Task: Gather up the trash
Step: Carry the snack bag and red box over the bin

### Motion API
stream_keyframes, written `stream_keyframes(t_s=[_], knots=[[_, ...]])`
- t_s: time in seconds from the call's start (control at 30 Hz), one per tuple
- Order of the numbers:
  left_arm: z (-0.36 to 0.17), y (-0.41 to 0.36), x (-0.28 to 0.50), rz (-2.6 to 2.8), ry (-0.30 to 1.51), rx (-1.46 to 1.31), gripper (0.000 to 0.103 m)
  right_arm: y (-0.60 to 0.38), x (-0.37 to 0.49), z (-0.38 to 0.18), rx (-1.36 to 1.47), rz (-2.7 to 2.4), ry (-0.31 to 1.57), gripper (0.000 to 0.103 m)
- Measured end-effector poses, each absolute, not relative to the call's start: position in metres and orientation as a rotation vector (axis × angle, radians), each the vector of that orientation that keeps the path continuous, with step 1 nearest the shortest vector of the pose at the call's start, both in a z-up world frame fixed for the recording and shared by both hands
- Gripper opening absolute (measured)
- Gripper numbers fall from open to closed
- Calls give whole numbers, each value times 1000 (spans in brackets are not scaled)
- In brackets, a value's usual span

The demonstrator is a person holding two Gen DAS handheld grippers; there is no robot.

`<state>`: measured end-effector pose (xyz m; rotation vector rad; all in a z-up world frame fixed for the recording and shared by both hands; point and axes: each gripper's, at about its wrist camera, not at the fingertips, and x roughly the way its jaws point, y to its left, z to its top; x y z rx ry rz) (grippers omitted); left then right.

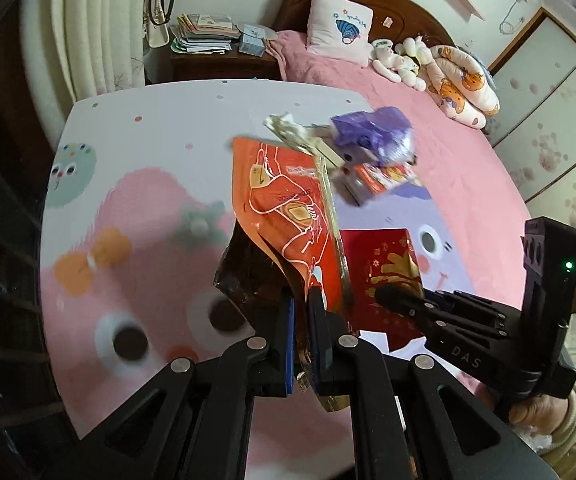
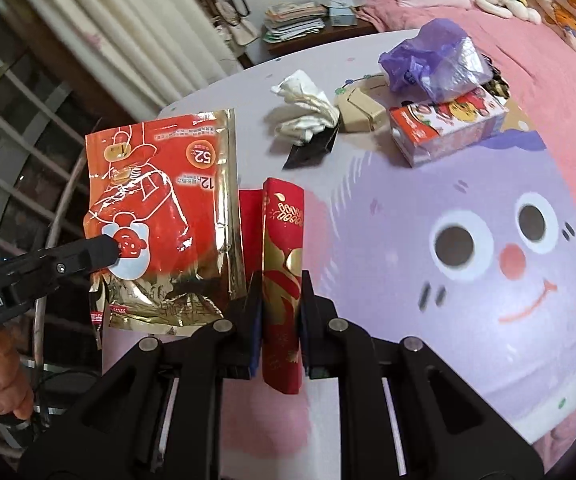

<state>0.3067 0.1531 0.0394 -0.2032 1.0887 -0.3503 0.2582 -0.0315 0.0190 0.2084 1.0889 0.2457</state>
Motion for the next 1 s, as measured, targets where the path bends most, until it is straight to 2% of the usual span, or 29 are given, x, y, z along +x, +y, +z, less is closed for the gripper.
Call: stream_keyframes(t_s=[0.23,0.57,0.8,1.0], knots=[[43,105,192,-305,1080,-190,6,-64,173,33,155,353,1088,12],[-1,37,38,-278,1170,-179,6,-109,39,7,68,436,1194,12],[-36,30,-11,-287,1251,-132,6,-123,-14,-27,105,439,1277,12],[-85,31,-34,-292,1325,-124,6,-125,-48,-88,136,392,1375,12]])
